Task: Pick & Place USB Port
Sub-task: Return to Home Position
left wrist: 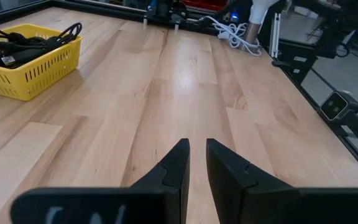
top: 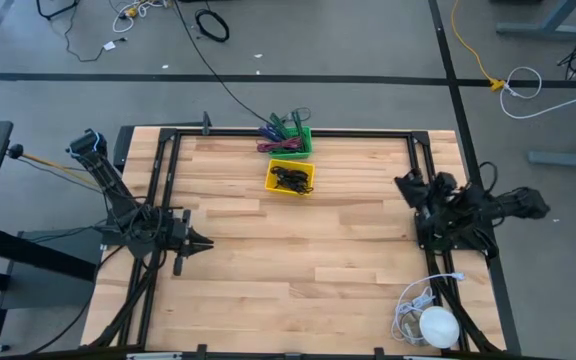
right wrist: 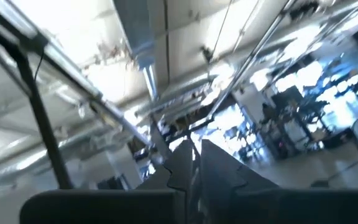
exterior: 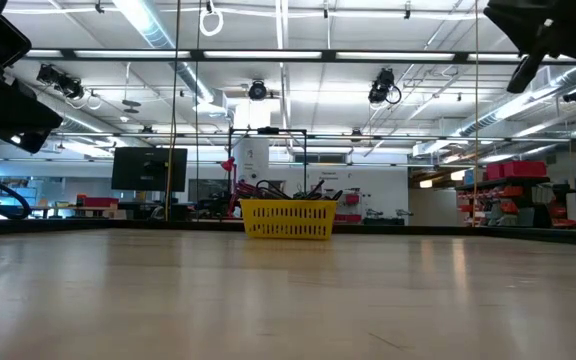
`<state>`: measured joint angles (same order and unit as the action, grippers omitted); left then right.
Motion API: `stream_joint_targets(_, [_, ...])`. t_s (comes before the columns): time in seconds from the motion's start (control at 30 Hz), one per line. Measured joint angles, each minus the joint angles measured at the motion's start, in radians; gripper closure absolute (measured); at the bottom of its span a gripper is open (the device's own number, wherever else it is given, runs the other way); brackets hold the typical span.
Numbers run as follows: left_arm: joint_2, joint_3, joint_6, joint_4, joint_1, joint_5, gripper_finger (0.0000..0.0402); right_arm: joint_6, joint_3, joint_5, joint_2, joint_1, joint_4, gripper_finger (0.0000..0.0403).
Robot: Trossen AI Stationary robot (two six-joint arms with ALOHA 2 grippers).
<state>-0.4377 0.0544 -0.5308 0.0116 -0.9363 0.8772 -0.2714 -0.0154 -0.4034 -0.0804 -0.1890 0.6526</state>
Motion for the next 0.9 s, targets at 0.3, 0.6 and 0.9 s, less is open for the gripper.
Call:
stream_joint_targets(0.3, [0.005, -0.022, 0.004, -0.026, 0.004, 0.000, 0.0344, 0.000, 0.000, -0.007, 0.081, 0.129, 0.047, 0.0364])
stream_joint_targets(0.6, [0.119, -0.044, 0.019, -0.096, 0.104, -0.051, 0.0344, 0.000, 0.000, -0.007, 0.081, 0.225, 0.033, 0.0364])
stream_joint_targets(0.9, [0.354, -0.045, 0.019, -0.098, 0.349, -0.070, 0.0344, 0.000, 0.000, -0.007, 0.081, 0.241, 0.033, 0.0364])
